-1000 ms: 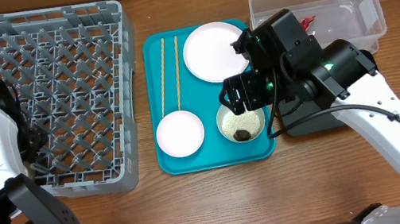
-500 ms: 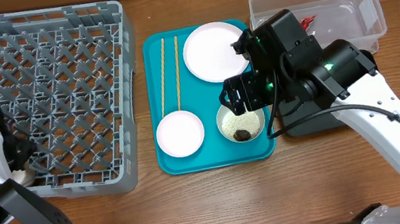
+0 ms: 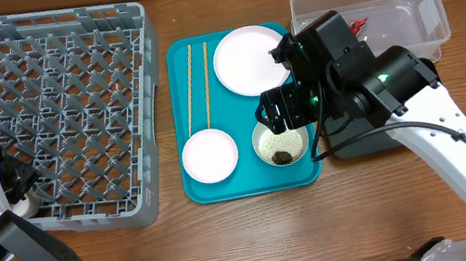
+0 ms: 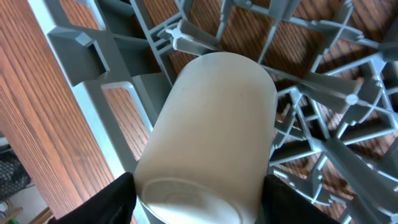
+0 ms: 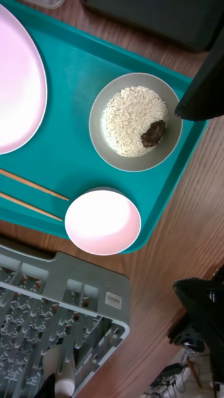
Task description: Sort waste into correct bins and load items into the dishwasher
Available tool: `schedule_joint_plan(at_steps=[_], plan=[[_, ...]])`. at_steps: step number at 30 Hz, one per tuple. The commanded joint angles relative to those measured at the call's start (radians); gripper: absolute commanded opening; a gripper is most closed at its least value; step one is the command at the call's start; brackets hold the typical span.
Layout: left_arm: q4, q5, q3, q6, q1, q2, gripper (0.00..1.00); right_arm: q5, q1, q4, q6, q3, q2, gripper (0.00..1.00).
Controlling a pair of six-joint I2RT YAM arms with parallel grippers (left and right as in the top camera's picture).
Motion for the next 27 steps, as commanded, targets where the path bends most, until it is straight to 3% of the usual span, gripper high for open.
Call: schedule_joint_plan(at_steps=[1, 13, 18, 20, 23, 27], plan=[[-0.001, 0.018, -0.007, 0.007, 0.003, 0.004, 0.54, 0.010, 0.004, 0.004, -0.004, -0.005, -0.002, 0.82], [-0.006, 0.055, -0.003, 0.007, 0.003, -0.001, 0.54, 0.011, 0.004, 0.003, -0.005, -0.005, -0.002, 0.82], [-0.030, 0.091, 0.032, 0.012, 0.003, -0.002, 0.47, 0.011, 0.004, 0.003, -0.005, -0.005, -0.002, 0.82], [-0.048, 0.090, 0.057, 0.011, 0.004, -0.002, 0.56, 0.011, 0.004, 0.003, -0.005, -0.005, -0.002, 0.82], [-0.053, 0.091, 0.087, 0.012, 0.007, -0.002, 0.78, 0.011, 0.004, 0.003, -0.005, -0.005, -0.002, 0.82], [-0.044, 0.098, 0.095, 0.055, 0.029, -0.001, 0.82, 0.010, 0.004, 0.003, -0.004, -0.005, -0.002, 0.82]])
